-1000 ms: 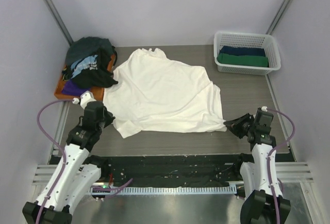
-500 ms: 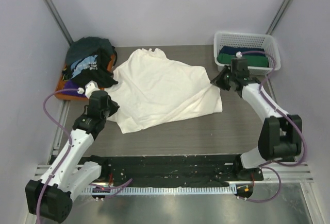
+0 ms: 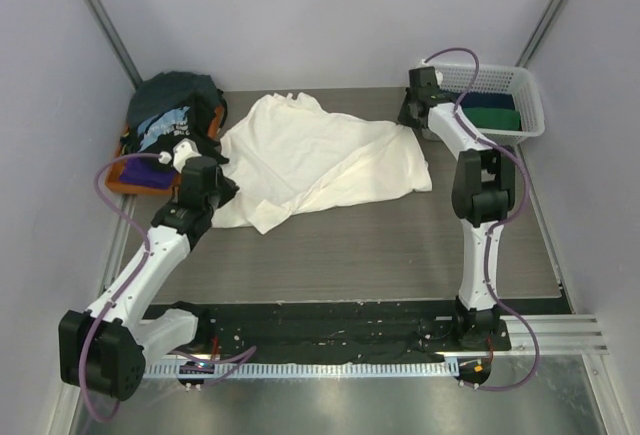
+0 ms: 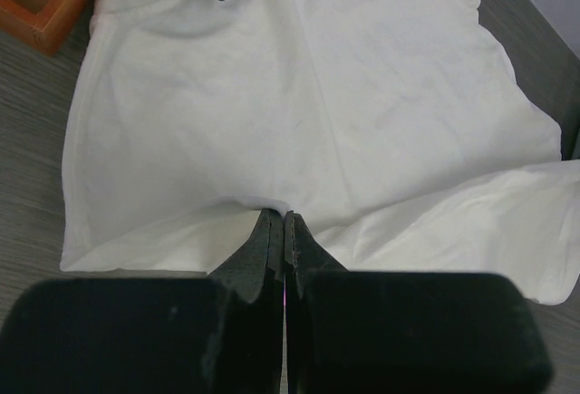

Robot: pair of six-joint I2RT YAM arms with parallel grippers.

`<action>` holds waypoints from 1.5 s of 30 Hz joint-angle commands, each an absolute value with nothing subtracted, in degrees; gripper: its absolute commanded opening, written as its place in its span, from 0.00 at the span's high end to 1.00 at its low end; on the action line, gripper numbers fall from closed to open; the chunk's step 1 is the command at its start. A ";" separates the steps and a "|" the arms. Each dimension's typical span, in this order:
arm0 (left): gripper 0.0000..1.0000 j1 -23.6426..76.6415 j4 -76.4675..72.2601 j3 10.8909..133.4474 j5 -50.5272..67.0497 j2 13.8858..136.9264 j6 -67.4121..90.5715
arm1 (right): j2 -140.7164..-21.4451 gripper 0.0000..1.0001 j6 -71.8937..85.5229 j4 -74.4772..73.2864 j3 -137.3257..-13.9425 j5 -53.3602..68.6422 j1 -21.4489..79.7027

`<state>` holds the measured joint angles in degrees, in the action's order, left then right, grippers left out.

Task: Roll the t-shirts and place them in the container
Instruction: Flatten out the T-shirt at the center of the board.

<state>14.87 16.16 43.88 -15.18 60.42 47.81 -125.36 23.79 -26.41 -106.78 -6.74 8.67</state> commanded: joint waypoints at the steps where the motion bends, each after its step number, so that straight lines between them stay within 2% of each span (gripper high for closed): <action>1: 1.00 14.85 11.34 46.14 -15.03 60.47 48.34 | -130.50 0.99 18.55 -27.25 -118.71 -13.62 9.23; 4: 1.00 14.94 10.64 46.05 -14.85 60.99 48.25 | -135.24 0.99 18.28 -30.14 -125.91 -18.44 9.32; 6: 1.00 14.94 10.46 46.06 -15.38 61.26 48.16 | -136.58 0.99 20.55 -32.94 -127.96 -25.73 9.23; 12: 1.00 15.03 9.93 45.97 -15.56 63.02 48.43 | -133.95 0.99 24.25 -33.57 -124.02 -30.58 6.07; 18: 1.00 15.64 9.84 46.32 -16.61 63.72 48.34 | -131.40 0.99 22.68 -32.26 -123.13 -18.56 6.59; 24: 1.00 16.08 13.70 47.46 -18.89 58.73 47.90 | -125.78 0.99 21.88 -32.61 -119.98 -13.82 10.11; 31: 1.00 16.17 21.26 50.00 -23.46 49.15 46.06 | -110.33 0.99 22.15 -32.17 -104.98 -8.80 12.39; 37: 1.00 16.08 28.02 58.87 -25.75 45.71 41.58 | -91.96 0.99 24.34 -31.73 -92.14 -5.10 12.31; 40: 1.00 16.17 30.31 65.37 -25.84 45.09 38.68 | -80.80 0.99 24.70 -31.90 -87.91 -3.79 12.22; 45: 1.00 16.08 32.26 78.20 -25.84 44.91 31.92 | -67.10 0.99 23.56 -37.34 -89.11 -4.57 11.78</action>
<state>16.08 31.51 68.31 -23.94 46.22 39.09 -76.51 23.94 -34.96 -87.81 -5.02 12.05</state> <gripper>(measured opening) 0.012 0.048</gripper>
